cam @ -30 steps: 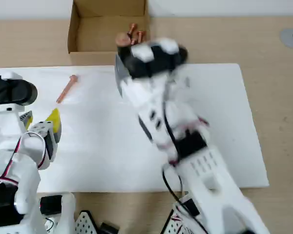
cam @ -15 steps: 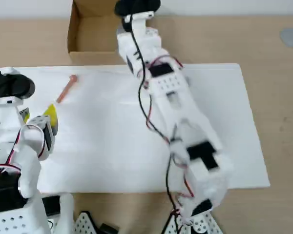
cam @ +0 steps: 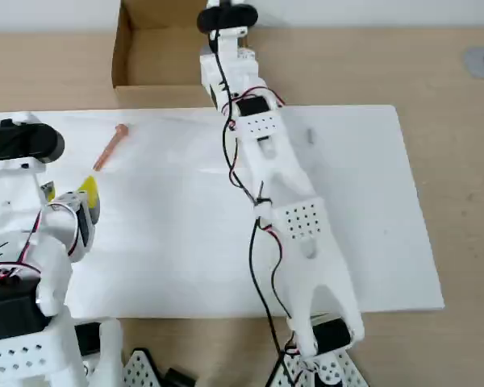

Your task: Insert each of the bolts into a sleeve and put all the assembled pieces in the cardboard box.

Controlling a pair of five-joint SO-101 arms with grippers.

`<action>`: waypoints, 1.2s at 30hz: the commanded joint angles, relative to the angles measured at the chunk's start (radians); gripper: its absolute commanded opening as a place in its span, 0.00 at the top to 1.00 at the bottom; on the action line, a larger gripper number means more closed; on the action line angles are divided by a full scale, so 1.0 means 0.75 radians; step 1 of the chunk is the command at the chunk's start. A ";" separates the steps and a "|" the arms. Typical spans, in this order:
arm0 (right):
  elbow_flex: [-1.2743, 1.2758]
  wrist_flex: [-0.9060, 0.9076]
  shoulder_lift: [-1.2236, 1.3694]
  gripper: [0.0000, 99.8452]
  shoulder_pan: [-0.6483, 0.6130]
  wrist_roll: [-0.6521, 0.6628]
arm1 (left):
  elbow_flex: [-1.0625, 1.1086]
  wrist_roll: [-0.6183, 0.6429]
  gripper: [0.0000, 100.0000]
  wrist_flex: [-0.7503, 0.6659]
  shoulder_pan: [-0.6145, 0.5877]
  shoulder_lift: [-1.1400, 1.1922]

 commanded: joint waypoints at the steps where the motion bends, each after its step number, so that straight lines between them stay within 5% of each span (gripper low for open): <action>1: -0.337 0.076 0.103 0.99 0.026 0.063 | -0.002 -0.010 0.81 -0.025 -0.008 0.001; 14: -0.605 0.254 0.283 0.98 0.026 0.266 | -0.002 -0.010 0.81 -0.025 -0.014 0.001; 26: -0.740 0.456 0.277 0.73 -0.007 0.260 | -0.012 -0.010 0.81 -0.016 -0.018 -0.001; 32: -0.742 0.657 0.124 0.75 -0.015 0.243 | -0.014 -0.010 0.81 -0.012 -0.018 -0.007; 36: -0.742 0.874 -0.083 0.96 -0.028 0.098 | -0.004 -0.010 0.81 0.090 -0.006 -0.083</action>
